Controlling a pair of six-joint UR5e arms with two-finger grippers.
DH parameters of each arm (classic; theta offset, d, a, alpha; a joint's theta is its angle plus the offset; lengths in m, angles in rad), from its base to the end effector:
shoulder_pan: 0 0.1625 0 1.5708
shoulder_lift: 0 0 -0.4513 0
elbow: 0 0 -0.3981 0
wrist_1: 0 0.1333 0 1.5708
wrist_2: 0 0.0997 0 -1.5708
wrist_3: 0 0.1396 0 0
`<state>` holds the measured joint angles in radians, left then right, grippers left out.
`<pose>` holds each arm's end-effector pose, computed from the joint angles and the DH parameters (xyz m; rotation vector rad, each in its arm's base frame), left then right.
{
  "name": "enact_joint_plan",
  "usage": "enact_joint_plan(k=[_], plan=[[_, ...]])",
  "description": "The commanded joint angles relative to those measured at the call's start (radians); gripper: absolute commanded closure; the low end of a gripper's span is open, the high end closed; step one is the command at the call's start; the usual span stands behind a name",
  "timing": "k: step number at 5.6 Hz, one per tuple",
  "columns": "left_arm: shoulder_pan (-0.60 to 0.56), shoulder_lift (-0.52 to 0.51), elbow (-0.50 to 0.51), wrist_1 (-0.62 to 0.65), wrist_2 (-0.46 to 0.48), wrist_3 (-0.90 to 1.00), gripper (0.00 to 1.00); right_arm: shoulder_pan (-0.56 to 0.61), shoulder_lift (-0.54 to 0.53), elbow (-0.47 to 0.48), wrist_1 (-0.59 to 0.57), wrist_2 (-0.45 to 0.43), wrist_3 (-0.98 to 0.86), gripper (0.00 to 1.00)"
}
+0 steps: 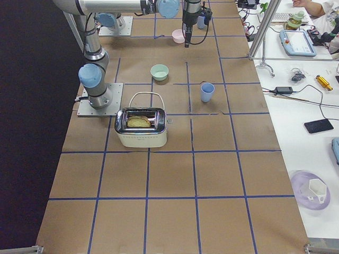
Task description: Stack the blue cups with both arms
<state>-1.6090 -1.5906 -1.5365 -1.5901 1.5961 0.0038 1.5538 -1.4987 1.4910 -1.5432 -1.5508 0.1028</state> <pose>-0.1490 -0.5007 0.4794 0.0655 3.1155 0.0068 0.1271 -0.5297 0.4742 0.1872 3.1167 0.0324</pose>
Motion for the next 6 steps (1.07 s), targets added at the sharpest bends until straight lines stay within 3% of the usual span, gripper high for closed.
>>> enact_joint_plan(k=[1,5,6], plan=[[0.000,0.000,-0.001,0.001,-0.001,0.001,0.01,0.000,0.000,0.000,0.000,0.000,0.000,0.00],[0.007,0.017,-0.025,0.010,-0.001,0.009,0.01,-0.030,0.043,-0.012,-0.055,-0.003,-0.062,0.00],[0.027,-0.015,-0.004,0.012,-0.002,0.009,0.01,-0.125,0.085,-0.046,-0.057,0.001,-0.159,0.00]])
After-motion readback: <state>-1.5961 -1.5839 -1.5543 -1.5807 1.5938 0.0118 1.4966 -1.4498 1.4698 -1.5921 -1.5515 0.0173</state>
